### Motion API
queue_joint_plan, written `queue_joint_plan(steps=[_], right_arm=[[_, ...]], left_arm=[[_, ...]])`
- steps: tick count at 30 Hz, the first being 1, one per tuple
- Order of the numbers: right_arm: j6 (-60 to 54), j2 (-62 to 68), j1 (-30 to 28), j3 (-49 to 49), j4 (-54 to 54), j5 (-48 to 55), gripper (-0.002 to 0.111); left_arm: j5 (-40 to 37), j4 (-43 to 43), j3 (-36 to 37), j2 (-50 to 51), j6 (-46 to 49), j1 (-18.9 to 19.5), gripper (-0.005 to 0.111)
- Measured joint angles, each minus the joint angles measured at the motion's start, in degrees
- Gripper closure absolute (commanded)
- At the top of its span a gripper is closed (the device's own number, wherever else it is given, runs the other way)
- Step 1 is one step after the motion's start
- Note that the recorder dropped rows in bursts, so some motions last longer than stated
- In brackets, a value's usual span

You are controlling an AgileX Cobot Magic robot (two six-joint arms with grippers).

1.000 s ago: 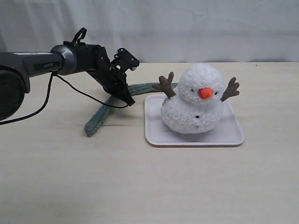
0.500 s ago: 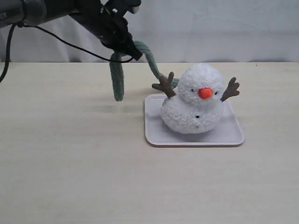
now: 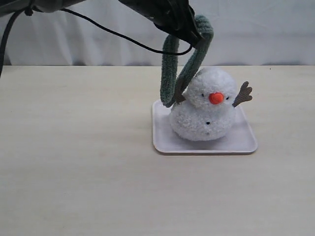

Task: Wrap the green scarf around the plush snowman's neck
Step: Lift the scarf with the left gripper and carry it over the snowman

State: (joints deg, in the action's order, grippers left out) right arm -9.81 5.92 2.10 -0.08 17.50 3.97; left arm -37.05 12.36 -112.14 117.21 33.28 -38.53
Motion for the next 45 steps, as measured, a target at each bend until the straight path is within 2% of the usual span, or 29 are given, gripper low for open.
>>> queue_joint_plan(steps=[7,16,24,28,36,45], right_arm=[[0.00,0.00,0.00,0.00,0.00,0.00,0.104],[0.00,0.00,0.00,0.00,0.00,0.00,0.104],[0.00,0.00,0.00,0.00,0.00,0.00,0.104],[0.00,0.00,0.00,0.00,0.00,0.00,0.104],[0.00,0.00,0.00,0.00,0.00,0.00,0.104],[0.00,0.00,0.00,0.00,0.00,0.00,0.104]], left_arm=[[2.81,0.00,0.00,-0.24,2.51,-4.76,0.107],[6.48,0.00,0.00,-3.51,2.95,-7.19,0.107],[7.88,0.00,0.00,-6.15,6.87,-11.65,0.107],[8.40,0.11,0.00,-7.26,7.26,-12.16,0.107],[3.99,3.01,0.00,-7.19,7.37,-12.16,0.107],[2.85,4.49,0.00,-7.19,9.63,-14.07,0.107]])
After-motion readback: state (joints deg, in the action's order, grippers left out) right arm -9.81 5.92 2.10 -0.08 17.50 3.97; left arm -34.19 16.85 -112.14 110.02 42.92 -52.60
